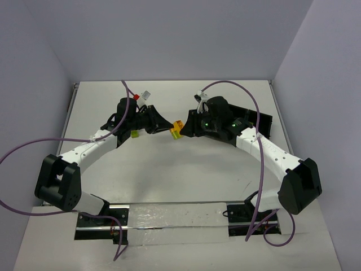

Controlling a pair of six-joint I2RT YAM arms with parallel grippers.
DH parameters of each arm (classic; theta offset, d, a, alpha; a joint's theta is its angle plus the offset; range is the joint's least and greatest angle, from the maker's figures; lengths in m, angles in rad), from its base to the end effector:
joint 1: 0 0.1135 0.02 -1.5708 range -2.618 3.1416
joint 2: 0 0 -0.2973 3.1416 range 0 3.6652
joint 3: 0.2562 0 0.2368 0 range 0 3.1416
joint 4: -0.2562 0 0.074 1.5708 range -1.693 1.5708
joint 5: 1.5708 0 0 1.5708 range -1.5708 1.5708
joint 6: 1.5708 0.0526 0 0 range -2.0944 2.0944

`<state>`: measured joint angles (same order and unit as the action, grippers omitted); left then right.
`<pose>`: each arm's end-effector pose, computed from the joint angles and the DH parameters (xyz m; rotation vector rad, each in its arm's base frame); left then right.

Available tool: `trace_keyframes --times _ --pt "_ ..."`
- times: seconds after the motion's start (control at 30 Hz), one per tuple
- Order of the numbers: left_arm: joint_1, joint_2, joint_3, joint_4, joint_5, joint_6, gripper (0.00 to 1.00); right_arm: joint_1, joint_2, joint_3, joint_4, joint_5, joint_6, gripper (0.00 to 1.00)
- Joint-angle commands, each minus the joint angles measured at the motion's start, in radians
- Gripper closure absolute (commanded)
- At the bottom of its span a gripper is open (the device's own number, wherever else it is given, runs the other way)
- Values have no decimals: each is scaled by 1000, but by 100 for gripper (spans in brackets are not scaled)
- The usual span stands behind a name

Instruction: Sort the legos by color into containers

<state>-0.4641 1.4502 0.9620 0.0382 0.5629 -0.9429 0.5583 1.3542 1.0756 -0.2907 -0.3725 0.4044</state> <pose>0.2748 -0.1690 0.3027 -0.1357 2.2626 -1.3971 0.2413 0.1733 0.3323 -0.4026 2.2162 0.9419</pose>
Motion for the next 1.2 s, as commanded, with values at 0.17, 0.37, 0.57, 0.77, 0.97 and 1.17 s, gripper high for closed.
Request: trace_keyframes --times 0.17,0.37,0.57,0.77,0.97,1.17 --pt "-4 -7 -19 45 11 -32 100 3 -10 10 141 -22 72 100" --pt "41 -16 -23 -13 -43 -13 100 -20 -25 -11 178 -28 108 100" --pt "76 -14 -24 -35 -65 12 100 -41 -44 -6 171 -19 105 100" --pt "81 -3 -12 -79 -90 26 100 -43 -56 -13 163 1 108 100" --pt "84 -22 -8 -129 -136 51 100 -43 -48 22 29 222 88 100" --pt "84 -22 24 -208 -221 100 100 -43 -7 70 -67 369 63 100"
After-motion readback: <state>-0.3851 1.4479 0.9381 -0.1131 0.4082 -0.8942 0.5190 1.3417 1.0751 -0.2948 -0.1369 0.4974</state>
